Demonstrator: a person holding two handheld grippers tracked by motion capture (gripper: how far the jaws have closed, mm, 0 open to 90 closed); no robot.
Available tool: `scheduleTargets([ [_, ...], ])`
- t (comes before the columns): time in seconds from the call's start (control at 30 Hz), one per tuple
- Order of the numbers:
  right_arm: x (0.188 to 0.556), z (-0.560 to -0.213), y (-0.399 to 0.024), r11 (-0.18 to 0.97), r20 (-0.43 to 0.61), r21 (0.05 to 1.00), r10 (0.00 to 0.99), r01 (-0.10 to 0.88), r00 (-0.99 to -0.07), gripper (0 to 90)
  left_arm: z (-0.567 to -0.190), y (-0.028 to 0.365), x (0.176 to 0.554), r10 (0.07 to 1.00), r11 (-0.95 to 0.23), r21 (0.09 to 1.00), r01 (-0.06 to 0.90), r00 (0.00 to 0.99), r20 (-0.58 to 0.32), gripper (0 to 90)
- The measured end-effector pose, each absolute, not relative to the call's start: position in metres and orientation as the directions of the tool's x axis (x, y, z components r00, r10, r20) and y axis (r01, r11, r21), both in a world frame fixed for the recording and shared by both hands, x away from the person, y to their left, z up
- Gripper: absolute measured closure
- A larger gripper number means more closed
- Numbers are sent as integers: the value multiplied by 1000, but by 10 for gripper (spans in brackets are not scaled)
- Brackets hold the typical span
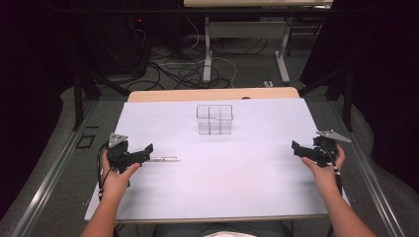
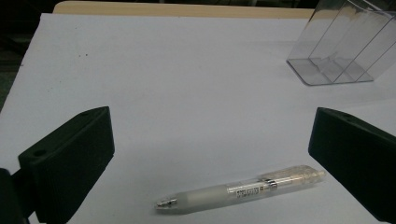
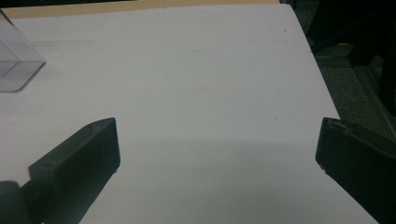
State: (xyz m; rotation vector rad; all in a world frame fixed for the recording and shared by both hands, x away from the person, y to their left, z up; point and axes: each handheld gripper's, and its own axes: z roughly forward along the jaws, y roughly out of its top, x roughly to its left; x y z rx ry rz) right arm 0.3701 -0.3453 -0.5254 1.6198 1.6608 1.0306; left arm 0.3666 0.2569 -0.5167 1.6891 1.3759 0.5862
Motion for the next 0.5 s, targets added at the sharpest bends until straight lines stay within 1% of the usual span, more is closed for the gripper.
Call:
scheduleTargets([
  [0.13, 372, -526, -343, -42, 106, 848, 990, 529, -90, 0, -516, 256, 368, 938, -42, 842, 538, 311, -153, 2],
  [0.17, 372, -526, -341, -50, 110, 847, 991, 529, -81, 0, -516, 255, 366, 936, -47, 842, 537, 317, -150, 2],
  [0.23, 372, -526, -340, -53, 119, 849, 989, 526, -92, 0, -517, 253, 365, 936, -57, 839, 541, 322, -144, 2],
  [0.37, 373, -528, -334, -18, 100, 843, 987, 537, -124, 0, -516, 251, 364, 931, -65, 830, 554, 333, -149, 3],
  [0.43, 373, -527, -331, -20, 114, 845, 983, 535, -143, 0, -516, 250, 363, 934, -64, 837, 543, 328, -141, 4],
  [0.5, 373, -528, -330, -7, 100, 850, 984, 527, -149, 0, -516, 250, 363, 936, -65, 839, 540, 324, -136, 15],
])
